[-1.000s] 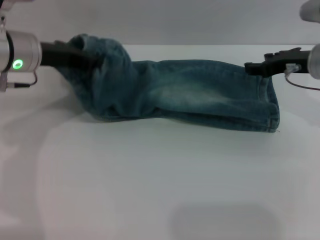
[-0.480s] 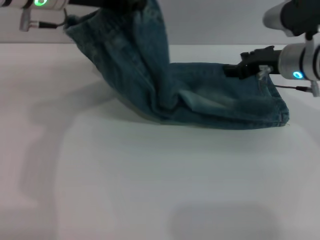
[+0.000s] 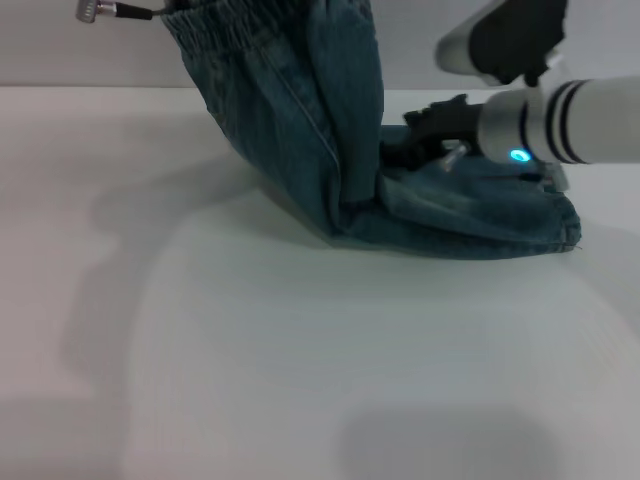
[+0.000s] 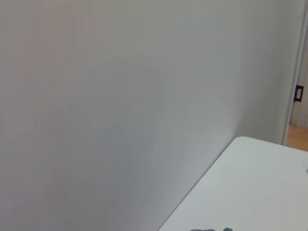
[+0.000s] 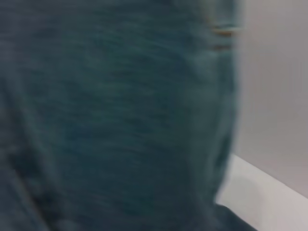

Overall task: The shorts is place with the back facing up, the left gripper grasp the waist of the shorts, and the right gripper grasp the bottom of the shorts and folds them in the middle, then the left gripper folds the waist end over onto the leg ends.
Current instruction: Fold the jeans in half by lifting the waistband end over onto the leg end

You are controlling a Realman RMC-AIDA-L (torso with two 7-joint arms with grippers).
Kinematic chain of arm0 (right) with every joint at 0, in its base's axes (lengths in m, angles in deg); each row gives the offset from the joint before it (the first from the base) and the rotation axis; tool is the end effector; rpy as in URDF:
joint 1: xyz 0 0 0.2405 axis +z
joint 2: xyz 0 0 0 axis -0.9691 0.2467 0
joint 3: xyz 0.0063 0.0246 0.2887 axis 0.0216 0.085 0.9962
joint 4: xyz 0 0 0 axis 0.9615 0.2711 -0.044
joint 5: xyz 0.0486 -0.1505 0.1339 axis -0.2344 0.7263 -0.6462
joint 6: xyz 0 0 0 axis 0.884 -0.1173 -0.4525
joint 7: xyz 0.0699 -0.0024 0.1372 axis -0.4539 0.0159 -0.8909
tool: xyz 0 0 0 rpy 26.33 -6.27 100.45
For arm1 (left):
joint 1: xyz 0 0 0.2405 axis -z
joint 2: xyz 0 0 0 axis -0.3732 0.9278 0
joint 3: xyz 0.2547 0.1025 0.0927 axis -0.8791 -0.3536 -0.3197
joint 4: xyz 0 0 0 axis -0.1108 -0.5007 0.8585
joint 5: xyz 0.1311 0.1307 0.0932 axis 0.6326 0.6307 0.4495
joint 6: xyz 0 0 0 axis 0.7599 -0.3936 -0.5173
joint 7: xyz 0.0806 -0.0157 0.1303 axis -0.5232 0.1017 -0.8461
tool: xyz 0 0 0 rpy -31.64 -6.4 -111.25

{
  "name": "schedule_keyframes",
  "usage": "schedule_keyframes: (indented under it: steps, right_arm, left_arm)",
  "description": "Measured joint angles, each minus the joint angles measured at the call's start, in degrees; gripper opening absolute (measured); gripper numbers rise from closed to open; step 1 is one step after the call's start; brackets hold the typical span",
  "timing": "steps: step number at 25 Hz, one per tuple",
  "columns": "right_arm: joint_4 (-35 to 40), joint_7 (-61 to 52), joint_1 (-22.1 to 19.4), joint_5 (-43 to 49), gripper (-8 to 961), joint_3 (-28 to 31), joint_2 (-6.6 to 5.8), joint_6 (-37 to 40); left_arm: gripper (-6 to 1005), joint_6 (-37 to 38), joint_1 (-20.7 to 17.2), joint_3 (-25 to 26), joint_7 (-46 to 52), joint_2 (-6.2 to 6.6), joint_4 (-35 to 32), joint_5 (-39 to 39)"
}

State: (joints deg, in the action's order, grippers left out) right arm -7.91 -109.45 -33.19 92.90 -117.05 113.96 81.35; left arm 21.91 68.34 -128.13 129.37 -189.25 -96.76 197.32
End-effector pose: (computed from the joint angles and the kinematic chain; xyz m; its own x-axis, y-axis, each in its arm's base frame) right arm 0.1978 0.4630 -0.0832 0.8864 -0.4158 -0.2035 -0.4505 -0.6734 -0.5861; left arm -0.0870 0.4559 0.0290 0.9217 0.2258 0.3156 0.3545 -0.8206 -0.4482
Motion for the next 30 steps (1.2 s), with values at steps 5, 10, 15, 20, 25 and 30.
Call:
schedule_keyframes:
  steps: [5, 10, 15, 20, 25, 30]
  right_arm:
    - [0.67, 0.00, 1.75, -1.94, 595, -4.93, 0.09, 0.53]
    - [2.23, -0.01, 2.68, -3.40, 594, -8.60, 0.10, 1.35]
    - [2.53, 0.00, 3.95, -4.70, 594, -10.35, 0.10, 2.03]
    - [2.62, -0.01, 5.19, -4.98, 596, -11.36, 0.10, 2.57]
    - [2.90, 0.00, 6.36, -5.03, 596, -11.62, 0.10, 3.69]
    - [3.56, 0.00, 6.98, -5.10, 596, -12.07, 0.10, 4.41]
  left_arm:
    - [60, -0.03, 0.41, -0.11, -0.14, 0.00, -0.51, 0.00]
    - [60, -0.16, 0.16, -0.76, -0.07, -0.07, -1.06, 0.00]
    - [60, -0.34, -0.04, -0.83, -0.20, -0.06, -0.97, -0.03]
    - [60, -0.89, -0.16, -0.94, -0.33, -0.04, -0.72, -0.03]
    - [60, -1.74, -0.44, -1.43, -0.64, -0.04, -0.51, -0.03]
    - [60, -2.14, -0.50, -1.54, -0.90, -0.04, -0.03, -0.01]
